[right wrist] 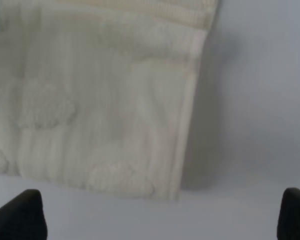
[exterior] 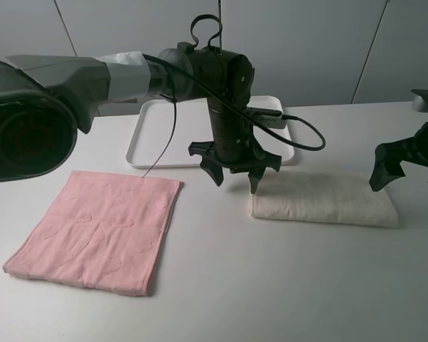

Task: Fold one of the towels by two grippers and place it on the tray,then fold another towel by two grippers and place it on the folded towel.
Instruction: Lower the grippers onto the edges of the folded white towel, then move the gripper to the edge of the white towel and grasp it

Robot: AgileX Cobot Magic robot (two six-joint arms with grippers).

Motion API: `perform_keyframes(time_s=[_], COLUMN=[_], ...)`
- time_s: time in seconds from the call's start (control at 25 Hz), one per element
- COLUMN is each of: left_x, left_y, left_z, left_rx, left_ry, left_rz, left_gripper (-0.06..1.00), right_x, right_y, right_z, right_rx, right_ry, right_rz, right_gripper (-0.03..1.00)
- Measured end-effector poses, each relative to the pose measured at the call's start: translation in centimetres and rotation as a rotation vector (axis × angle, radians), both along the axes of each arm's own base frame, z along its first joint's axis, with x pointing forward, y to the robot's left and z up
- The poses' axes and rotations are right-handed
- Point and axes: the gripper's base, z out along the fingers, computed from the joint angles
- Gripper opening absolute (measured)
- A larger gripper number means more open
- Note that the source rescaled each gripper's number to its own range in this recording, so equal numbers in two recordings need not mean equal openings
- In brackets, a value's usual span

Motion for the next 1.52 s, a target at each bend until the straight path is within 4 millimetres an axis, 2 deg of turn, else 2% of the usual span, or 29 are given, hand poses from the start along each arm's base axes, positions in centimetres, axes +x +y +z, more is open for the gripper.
perform_keyframes(time_s=[0.48,0.64,1.0,1.32,1.52], left_x=[0.5,0.5,0.6,0.6,0.6], left_y=[-0.3,-0.3,-0.3,-0.3,-0.3], left_z=[-0.4,-1.5,-1.6,-1.6,-1.6], left_rx=[0.021,0.034,0.038,0.038,0.038], left_ry=[-0.003,0.014,0.006,0.006,0.004], left_rz=[-0.019,-0.018,-0.021,-0.024,-0.043], left_gripper=[0.87,0.87,0.87,0.88,0.88], right_x=[0.0,0.2,0.7,2.4,3.0], right_y=[0.0,-0.1,-0.2,-1.1,-1.2], right_z=[-0.1,-1.1,-2.7,-3.8,-5.3], right_rx=[-0.004,-0.009,-0.014,-0.083,-0.085], right_ry=[0.011,0.045,0.068,0.086,0.138], right_rz=[0.005,0.012,0.005,-0.005,-0.011], right_gripper=[1.0,1.0,1.0,1.0,1.0])
